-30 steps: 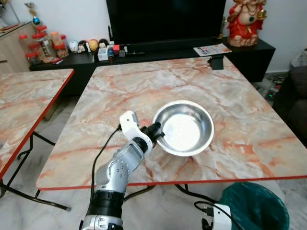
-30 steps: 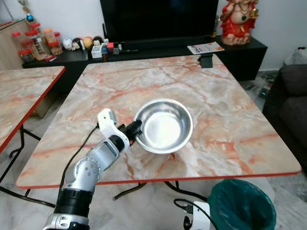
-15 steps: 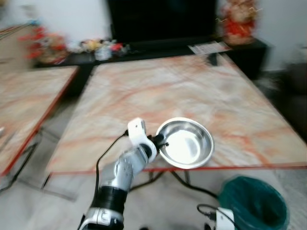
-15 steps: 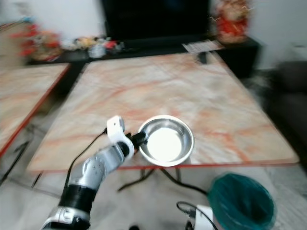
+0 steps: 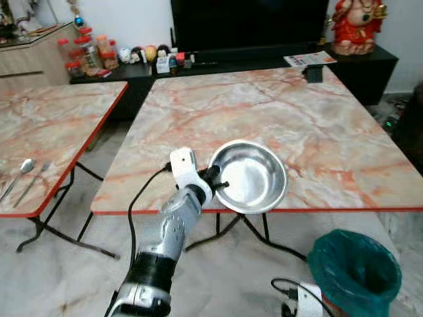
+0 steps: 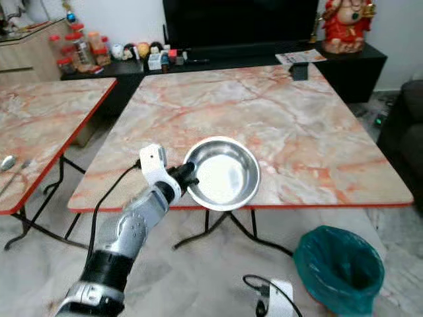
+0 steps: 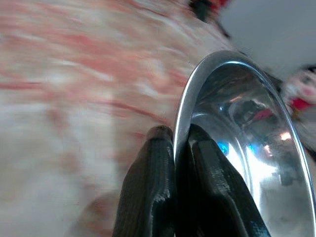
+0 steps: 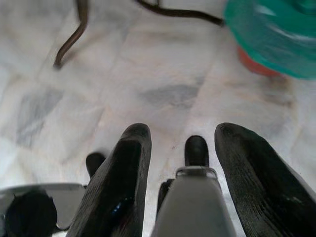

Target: Setting the table

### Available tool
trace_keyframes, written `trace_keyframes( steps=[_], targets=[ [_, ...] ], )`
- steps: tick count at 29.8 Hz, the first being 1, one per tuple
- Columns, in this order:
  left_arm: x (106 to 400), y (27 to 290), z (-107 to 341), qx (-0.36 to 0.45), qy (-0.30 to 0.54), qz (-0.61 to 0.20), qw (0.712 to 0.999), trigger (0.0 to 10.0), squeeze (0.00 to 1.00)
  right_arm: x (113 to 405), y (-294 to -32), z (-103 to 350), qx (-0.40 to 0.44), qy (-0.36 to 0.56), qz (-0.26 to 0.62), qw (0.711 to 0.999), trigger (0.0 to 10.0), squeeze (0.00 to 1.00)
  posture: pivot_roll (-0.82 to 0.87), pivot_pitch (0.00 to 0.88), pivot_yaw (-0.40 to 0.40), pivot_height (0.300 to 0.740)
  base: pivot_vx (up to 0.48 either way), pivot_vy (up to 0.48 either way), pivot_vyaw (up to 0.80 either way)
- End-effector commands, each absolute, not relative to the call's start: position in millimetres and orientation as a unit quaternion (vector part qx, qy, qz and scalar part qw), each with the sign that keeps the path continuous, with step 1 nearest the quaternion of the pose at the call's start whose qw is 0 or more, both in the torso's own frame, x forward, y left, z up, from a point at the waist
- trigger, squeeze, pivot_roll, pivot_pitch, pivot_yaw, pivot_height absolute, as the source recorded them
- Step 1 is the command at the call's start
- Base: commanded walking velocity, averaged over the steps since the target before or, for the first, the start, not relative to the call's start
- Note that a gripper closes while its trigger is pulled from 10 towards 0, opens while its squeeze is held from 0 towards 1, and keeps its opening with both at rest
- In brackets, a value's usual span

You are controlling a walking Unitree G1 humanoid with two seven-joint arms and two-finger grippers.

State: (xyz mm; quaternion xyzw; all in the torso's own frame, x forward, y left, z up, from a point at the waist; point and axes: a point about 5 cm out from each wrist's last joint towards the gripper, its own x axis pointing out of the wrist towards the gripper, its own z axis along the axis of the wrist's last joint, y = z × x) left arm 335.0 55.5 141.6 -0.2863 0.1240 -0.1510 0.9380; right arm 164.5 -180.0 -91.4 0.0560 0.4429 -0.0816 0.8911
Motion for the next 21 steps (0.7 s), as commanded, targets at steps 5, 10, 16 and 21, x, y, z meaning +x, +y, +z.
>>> trace_keyframes(
  steps=[5,10,16,21],
  targets=[
    [338.4,37.4,169.8,-0.293,0.073,-0.185,0.935,10.0,0.0,161.0,-178.9,-92.9,0.057,0.446,-0.081,0.889,10.0,0.0,0.03,0.0,0.104,0.74,0.144,0.0,-0.2],
    [339.0,38.5,171.6,-0.294,0.067,-0.184,0.935,10.0,0.0,161.6,-178.8,-92.6,0.058,0.445,-0.081,0.89,10.0,0.0,0.03,0.0,0.105,0.74,0.248,0.0,0.0],
    [338.5,37.6,172.1,-0.296,0.063,-0.185,0.935,10.0,0.0,160.8,-178.9,-93.0,0.058,0.446,-0.081,0.889,10.0,0.0,0.03,0.001,0.105,0.74,0.251,0.0,0.0],
    [338.1,37.2,172.2,-0.301,0.062,-0.184,0.934,10.0,0.0,159.6,-179.2,-93.4,0.049,0.448,-0.075,0.889,10.0,0.0,0.03,0.005,0.102,0.74,0.26,0.0,0.0]
  ],
)
